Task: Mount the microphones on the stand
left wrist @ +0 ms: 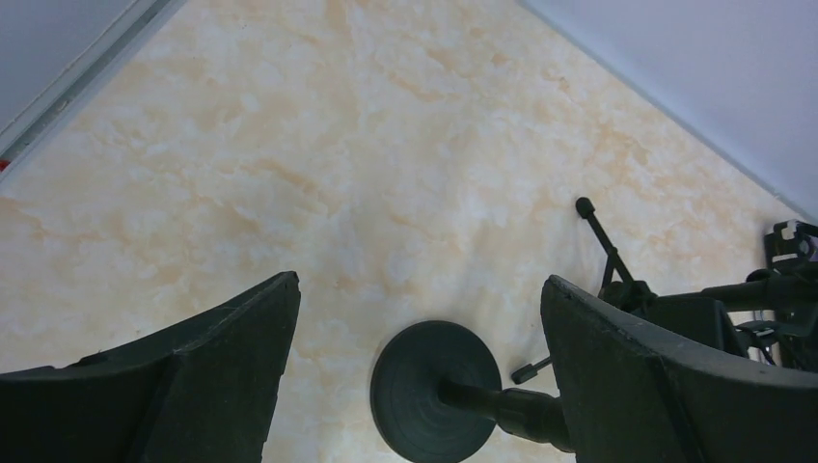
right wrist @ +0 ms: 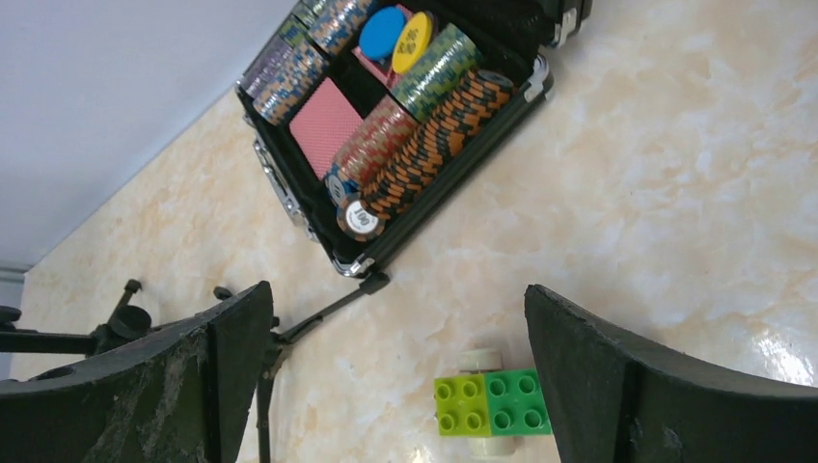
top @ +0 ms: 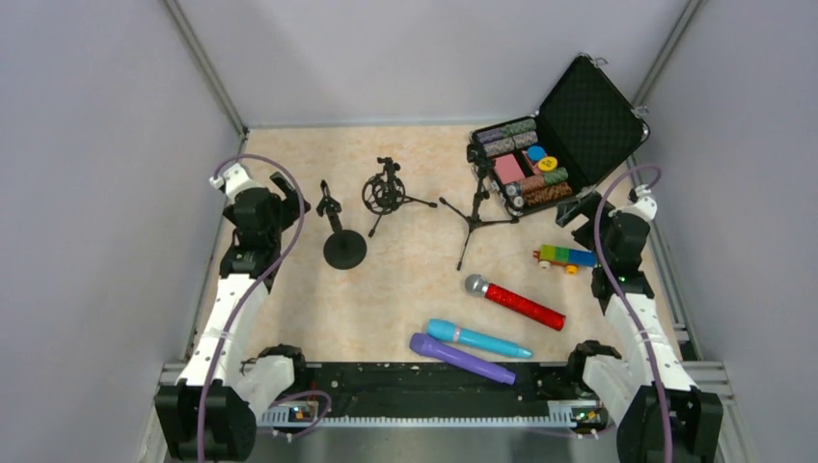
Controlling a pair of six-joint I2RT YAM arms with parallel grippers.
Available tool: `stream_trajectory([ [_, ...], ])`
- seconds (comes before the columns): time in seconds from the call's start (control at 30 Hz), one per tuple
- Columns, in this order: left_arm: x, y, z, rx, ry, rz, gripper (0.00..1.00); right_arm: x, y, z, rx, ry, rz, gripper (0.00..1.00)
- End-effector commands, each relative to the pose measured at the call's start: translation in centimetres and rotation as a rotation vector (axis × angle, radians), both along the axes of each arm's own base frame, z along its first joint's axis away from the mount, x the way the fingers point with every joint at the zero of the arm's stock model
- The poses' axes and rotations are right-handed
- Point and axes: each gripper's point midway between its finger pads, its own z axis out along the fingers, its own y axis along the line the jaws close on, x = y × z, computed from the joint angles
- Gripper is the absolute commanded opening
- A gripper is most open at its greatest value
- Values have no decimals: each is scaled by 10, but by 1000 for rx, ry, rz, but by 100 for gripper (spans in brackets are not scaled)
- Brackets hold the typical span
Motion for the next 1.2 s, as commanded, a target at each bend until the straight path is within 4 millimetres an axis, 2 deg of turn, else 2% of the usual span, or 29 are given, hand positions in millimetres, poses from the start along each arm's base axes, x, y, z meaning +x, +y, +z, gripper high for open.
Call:
stream_trajectory([
  [0.0,2,0,27,-5,-98,1,99,6,4,13,28,6,10,99],
  [0.17,1,2,48,12,-121,4,99,6,3,4,96,48,-34,99],
  [0.4,1,5,85,77,-141,-16,99,7,10,8,110,41,3,99],
  [0.53,-2,6,106,99,-160,-21,99,8,34,22,81,-16,174,99],
  [0.67,-6,5,132,127,-215,-34,99,12,44,26,124,-1,225,99],
  [0.77,-8,-5,151,151,-267,-106,99,14,52,19,130,75,278,99],
  [0.83,-8,-22,159,164,-301,-218,99,15,55,14,126,120,313,99],
  [0.9,-9,-38,162,167,-323,-313,98,16,59,12,125,151,347,99],
  [1.0,-10,-57,156,159,-324,-426,98,13,66,3,112,196,400,99],
  [1.07,-11,-62,145,157,-298,-459,97,10,71,-1,91,230,439,99],
  [1.17,-13,-58,124,163,-240,-453,97,4,79,-10,36,300,492,99],
])
